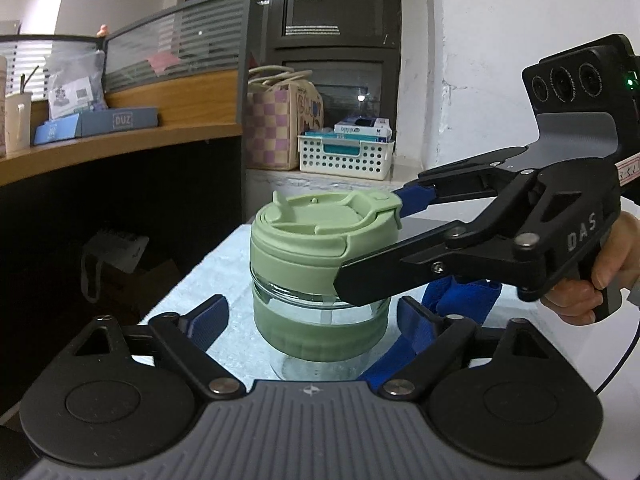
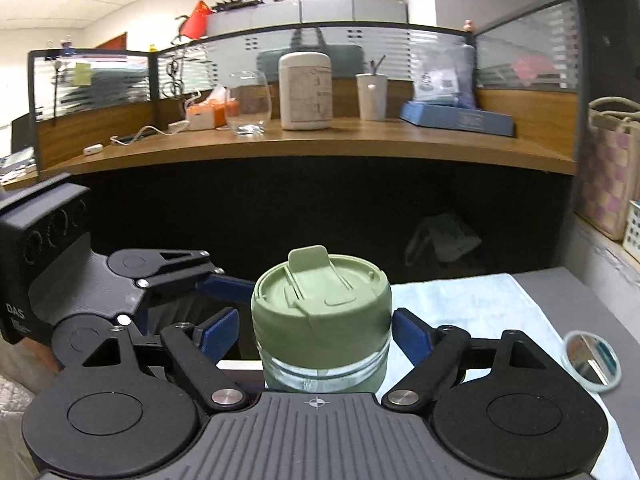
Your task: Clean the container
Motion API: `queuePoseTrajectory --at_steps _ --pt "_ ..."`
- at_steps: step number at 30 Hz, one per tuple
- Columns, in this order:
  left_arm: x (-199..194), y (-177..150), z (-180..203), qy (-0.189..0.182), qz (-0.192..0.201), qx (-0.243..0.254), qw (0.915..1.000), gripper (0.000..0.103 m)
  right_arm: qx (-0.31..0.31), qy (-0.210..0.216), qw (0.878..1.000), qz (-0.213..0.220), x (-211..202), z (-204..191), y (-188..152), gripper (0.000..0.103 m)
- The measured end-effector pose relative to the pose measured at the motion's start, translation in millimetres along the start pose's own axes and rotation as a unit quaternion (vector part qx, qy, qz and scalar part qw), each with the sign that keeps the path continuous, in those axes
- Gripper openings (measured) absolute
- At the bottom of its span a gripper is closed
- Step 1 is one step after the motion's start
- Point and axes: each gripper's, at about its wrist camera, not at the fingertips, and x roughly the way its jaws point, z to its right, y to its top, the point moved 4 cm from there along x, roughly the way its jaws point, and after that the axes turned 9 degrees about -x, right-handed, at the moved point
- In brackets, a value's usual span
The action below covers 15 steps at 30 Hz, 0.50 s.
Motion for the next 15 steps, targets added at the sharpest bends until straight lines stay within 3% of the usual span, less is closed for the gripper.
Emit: queuePoseTrajectory --at_steps 4,15 --pt "7.4 2.9 -2.4 -0.022 -0.002 -0.002 0.9998 0.082 0.007 0.001 1.000 -0.001 5.1 2.9 -1.3 0.087" --pt "10.2 5.2 -13.8 -0.086 -0.016 0.018 0.9960 0.082 0.049 -0.074 0.996 -0.010 4.3 -8.3 -0.4 0.083"
